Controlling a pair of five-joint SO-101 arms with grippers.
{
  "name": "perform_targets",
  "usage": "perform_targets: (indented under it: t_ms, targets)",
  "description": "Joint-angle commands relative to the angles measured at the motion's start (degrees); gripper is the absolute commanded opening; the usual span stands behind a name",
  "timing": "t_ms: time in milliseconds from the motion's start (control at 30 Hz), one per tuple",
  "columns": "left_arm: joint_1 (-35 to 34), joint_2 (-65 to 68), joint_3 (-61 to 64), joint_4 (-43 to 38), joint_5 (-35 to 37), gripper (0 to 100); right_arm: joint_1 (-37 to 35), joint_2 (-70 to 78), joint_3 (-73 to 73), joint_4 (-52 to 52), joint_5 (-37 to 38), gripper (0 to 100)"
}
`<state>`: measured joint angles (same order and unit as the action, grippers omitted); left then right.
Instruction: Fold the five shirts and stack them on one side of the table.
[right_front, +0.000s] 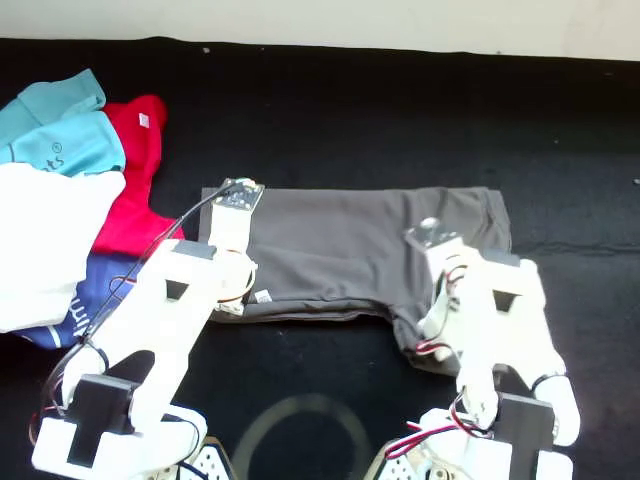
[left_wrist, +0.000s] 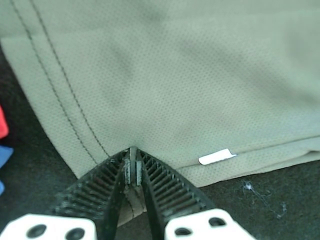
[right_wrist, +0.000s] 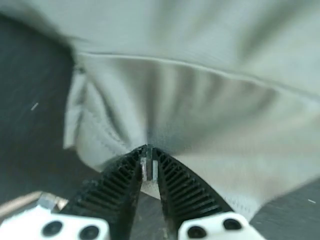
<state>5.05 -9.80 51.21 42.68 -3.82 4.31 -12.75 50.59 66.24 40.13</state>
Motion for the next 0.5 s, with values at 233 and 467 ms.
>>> perform_targets:
  t_ms: [233, 467]
  targets:
    - [0.7, 0.0, 0.1, -1.3, -0.4, 1, -1.9, -7.6, -1.4, 1.3, 1.5, 0.6]
    - [0.7, 0.0, 0.1, -1.3, -0.4, 1, -6.9, -15.5, -2.1, 6.0, -2.9, 0.6]
